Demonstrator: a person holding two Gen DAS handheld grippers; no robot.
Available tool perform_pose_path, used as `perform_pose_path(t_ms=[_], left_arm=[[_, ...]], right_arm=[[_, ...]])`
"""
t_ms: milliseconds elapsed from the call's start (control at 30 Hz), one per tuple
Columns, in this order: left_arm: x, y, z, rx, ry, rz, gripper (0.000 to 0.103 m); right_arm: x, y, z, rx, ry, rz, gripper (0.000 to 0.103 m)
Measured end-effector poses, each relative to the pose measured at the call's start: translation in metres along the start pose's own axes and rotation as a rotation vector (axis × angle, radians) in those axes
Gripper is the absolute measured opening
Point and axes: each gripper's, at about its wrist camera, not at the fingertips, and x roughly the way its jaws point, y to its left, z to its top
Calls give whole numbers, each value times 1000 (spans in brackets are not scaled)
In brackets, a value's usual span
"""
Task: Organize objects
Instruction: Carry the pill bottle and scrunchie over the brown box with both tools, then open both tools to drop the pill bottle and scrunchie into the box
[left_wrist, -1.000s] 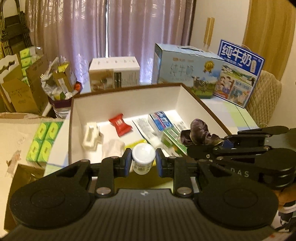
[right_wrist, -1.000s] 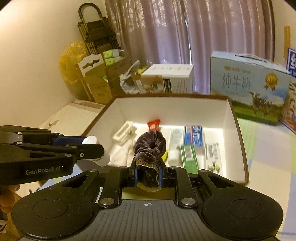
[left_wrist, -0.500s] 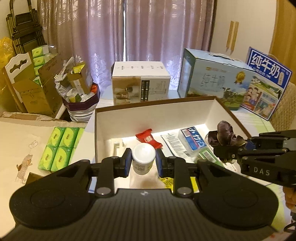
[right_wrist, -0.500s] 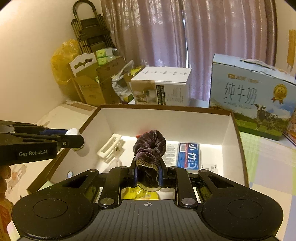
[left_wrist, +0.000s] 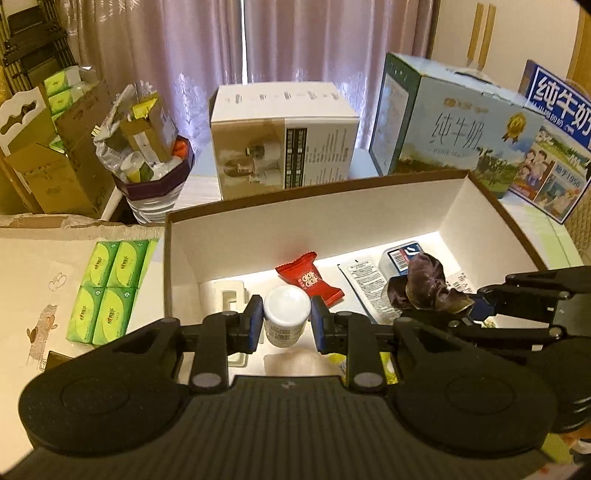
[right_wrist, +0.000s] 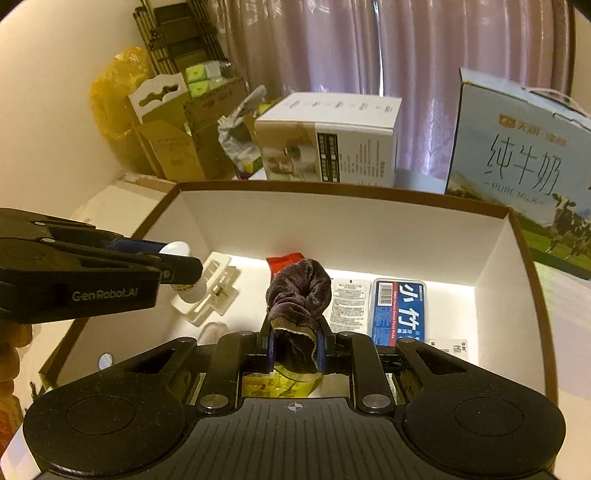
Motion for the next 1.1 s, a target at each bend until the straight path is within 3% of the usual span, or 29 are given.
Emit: perform_pose_path(t_ms=[500, 633, 1100], left_arm=[[26, 1, 7, 1, 34, -7, 23], [26, 4, 7, -10, 33, -7, 36], [20, 14, 7, -22, 24, 8, 49]], right_arm=[[15, -8, 1, 25, 28, -1, 17], [15, -7, 2, 27, 28, -1, 17], [18, -1, 4, 26, 30, 6, 17]])
